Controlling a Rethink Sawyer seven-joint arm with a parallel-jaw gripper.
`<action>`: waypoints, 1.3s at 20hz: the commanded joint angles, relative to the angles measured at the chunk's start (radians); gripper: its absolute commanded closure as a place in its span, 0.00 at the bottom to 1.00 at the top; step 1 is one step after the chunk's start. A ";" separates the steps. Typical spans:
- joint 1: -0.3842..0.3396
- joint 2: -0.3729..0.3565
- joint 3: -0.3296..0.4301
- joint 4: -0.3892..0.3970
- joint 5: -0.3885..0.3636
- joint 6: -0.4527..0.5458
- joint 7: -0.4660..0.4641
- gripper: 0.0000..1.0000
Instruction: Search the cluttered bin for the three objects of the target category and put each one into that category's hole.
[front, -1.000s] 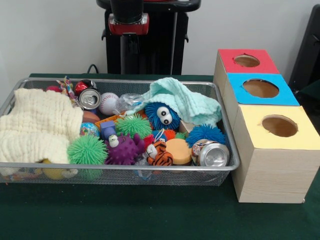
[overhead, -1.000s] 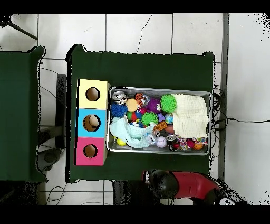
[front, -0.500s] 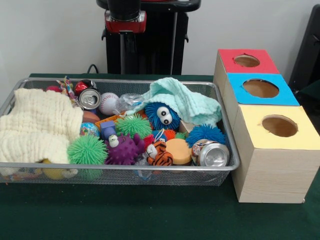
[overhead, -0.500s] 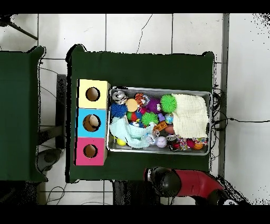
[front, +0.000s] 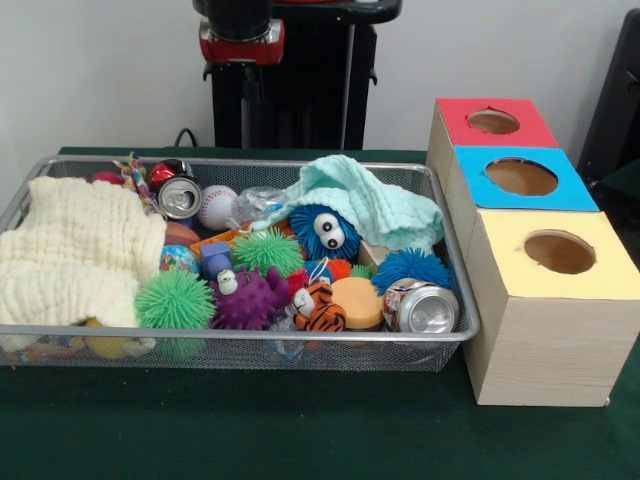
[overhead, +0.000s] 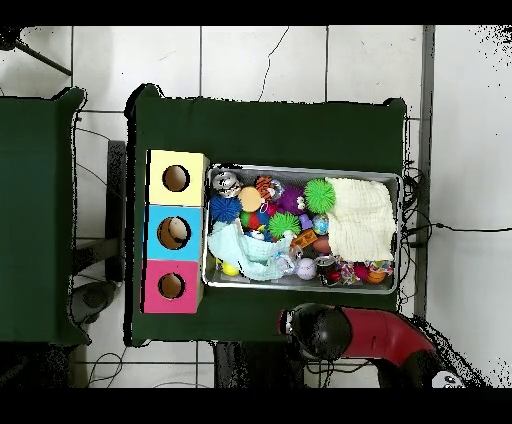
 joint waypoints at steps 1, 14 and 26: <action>-0.005 0.068 0.092 -0.198 0.026 0.063 -0.039 1.00; 0.005 0.223 0.077 -0.295 -0.034 -0.046 -0.018 1.00; 0.001 0.265 0.069 -0.305 -0.066 -0.099 -0.024 1.00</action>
